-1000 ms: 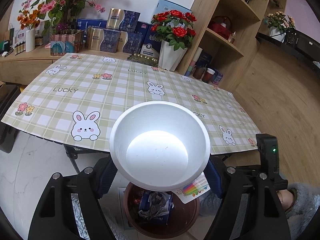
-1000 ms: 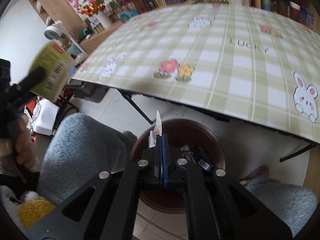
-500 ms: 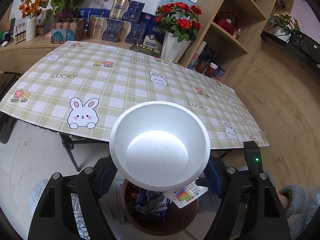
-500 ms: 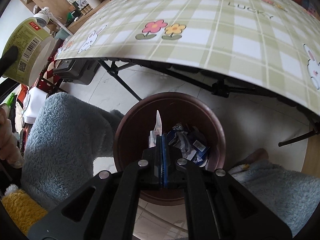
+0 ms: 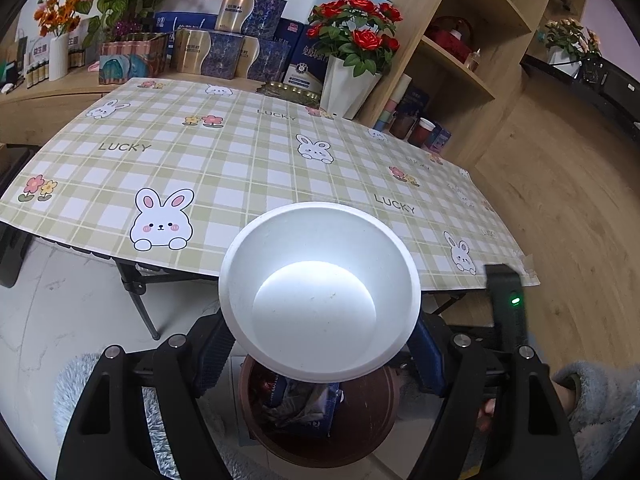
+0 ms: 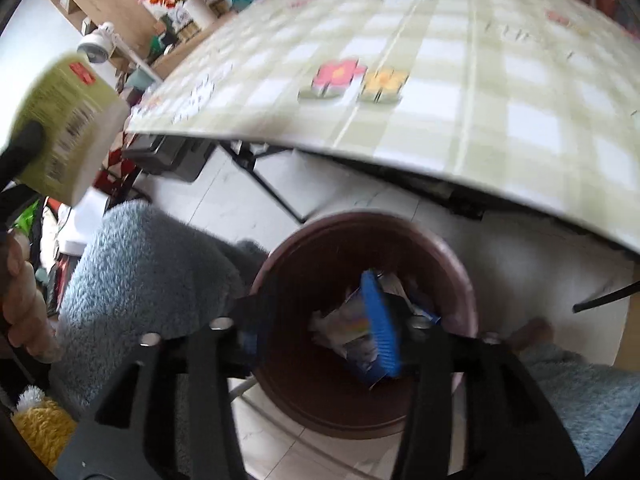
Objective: Collect trash
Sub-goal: 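Lower the white paper cup into the bin and open the left gripper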
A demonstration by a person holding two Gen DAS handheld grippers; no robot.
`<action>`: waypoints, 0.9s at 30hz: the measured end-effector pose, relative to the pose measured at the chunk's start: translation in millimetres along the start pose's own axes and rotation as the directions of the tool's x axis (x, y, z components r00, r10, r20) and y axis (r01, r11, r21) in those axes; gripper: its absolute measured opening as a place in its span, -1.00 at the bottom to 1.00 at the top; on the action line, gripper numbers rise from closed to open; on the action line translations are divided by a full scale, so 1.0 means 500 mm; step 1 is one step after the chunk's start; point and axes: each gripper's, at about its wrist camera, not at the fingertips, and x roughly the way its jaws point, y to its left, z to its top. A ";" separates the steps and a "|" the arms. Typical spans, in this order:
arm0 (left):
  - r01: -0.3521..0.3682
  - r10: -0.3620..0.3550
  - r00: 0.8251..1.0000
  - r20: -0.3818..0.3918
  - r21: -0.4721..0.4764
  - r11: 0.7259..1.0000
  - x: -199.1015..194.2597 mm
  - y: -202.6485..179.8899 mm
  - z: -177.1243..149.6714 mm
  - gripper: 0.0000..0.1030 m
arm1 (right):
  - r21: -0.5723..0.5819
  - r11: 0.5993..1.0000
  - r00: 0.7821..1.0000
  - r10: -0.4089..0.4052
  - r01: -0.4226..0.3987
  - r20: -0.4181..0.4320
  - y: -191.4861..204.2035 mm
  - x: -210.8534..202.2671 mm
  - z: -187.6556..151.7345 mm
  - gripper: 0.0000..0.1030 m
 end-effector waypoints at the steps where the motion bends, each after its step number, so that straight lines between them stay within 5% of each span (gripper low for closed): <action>1: 0.001 -0.001 1.000 -0.001 -0.001 1.000 0.001 0.001 -0.001 0.45 | -0.005 1.000 0.999 -0.014 0.014 0.032 -0.001 -0.013 0.003 0.45; 2: 0.003 -0.003 1.000 -0.003 -0.002 1.000 0.001 0.002 0.000 0.45 | -0.011 0.999 0.997 -0.031 0.032 0.067 -0.002 -0.028 0.005 0.71; 4: 0.007 -0.007 1.000 -0.004 0.008 1.000 0.002 -0.001 0.001 0.45 | -0.036 0.996 0.987 -0.073 0.079 0.140 -0.004 -0.063 0.011 0.85; 11: 0.073 -0.070 0.997 -0.032 0.114 0.991 0.021 -0.031 -0.003 0.46 | -0.130 0.958 0.939 -0.213 0.254 0.268 -0.018 -0.134 0.019 0.89; 16: 0.078 -0.062 0.995 -0.082 0.198 0.977 0.055 -0.049 -0.010 0.46 | -0.229 0.879 0.868 -0.312 0.418 0.386 -0.024 -0.177 -0.012 0.89; 27: 0.129 -0.073 0.982 -0.175 0.333 0.934 0.123 -0.071 -0.055 0.46 | -0.197 0.860 0.843 -0.371 0.470 0.390 -0.041 -0.173 -0.031 0.89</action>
